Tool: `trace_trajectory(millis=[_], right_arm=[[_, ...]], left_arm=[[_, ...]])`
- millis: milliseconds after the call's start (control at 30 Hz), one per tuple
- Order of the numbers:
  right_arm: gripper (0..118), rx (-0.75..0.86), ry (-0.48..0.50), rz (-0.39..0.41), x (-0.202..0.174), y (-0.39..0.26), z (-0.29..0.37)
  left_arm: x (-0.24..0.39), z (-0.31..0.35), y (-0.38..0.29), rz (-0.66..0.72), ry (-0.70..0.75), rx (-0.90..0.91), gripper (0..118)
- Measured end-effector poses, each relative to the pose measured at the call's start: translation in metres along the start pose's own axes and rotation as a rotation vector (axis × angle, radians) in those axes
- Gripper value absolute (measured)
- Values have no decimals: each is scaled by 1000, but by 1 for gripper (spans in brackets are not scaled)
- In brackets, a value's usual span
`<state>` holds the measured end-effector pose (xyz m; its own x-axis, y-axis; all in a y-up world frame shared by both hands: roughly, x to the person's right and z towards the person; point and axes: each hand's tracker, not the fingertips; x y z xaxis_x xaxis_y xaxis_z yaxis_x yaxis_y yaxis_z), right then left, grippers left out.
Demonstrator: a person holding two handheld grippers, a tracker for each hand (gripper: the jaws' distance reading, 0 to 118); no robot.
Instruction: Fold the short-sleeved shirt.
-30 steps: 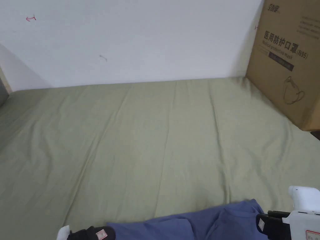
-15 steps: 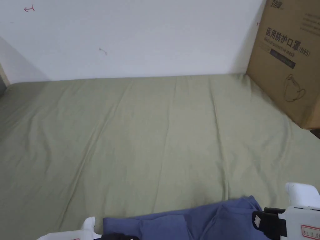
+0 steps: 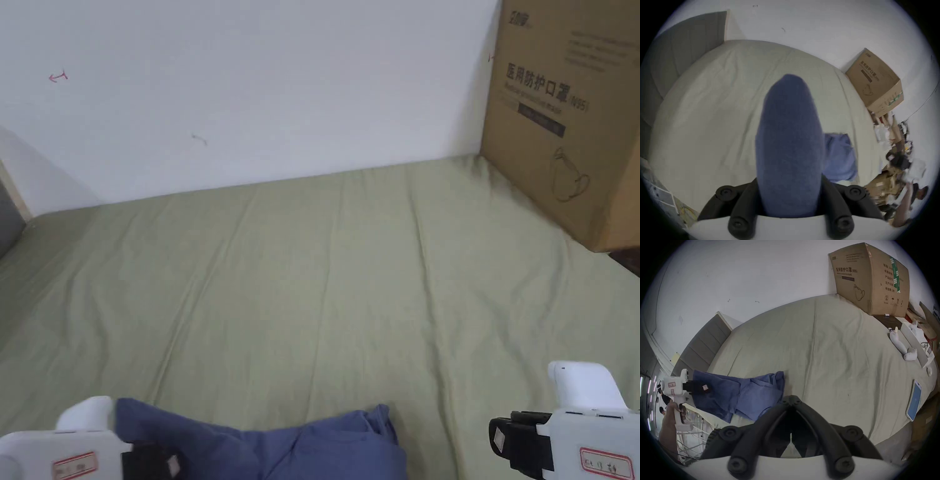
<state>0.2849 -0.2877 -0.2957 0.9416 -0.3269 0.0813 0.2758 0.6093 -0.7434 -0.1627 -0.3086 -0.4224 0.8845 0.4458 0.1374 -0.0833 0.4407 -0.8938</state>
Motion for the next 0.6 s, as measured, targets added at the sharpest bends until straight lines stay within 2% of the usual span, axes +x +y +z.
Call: trace_trajectory(millis=[200, 233, 267, 300, 333, 367, 433, 467, 500, 600], right_arm=[[0, 9, -16, -35, 17, -4, 9], [0, 8, -22, -36, 20, -5, 11], [0, 7, -28, -35, 22, -6, 11], [0, 4, -35, -34, 24, -7, 12], [0, 1, -41, -35, 26, -8, 13], [0, -3, -43, -39, 29, -8, 13], [0, -6, -46, -47, 32, -9, 15], [0, -6, -45, -48, 34, -9, 16], [0, -6, -46, -47, 35, -9, 17], [0, -9, -52, -38, 38, -7, 17]], left_arm=[[67, -93, 7, 39, -151, -125, 8], [81, -108, 4, 55, -188, -167, 15], [91, -120, 1, 54, -207, -181, 27], [100, -130, -1, 47, -219, -192, 47], [108, -138, -3, 28, -240, -219, 84], [110, -143, -1, -37, -206, -193, 92], [119, -140, -5, -37, -269, -197, 106], [119, -134, -5, -40, -308, -162, 118], [118, -129, -3, -27, -341, -145, 118], [113, -110, 2, -82, -271, -105, 118]])
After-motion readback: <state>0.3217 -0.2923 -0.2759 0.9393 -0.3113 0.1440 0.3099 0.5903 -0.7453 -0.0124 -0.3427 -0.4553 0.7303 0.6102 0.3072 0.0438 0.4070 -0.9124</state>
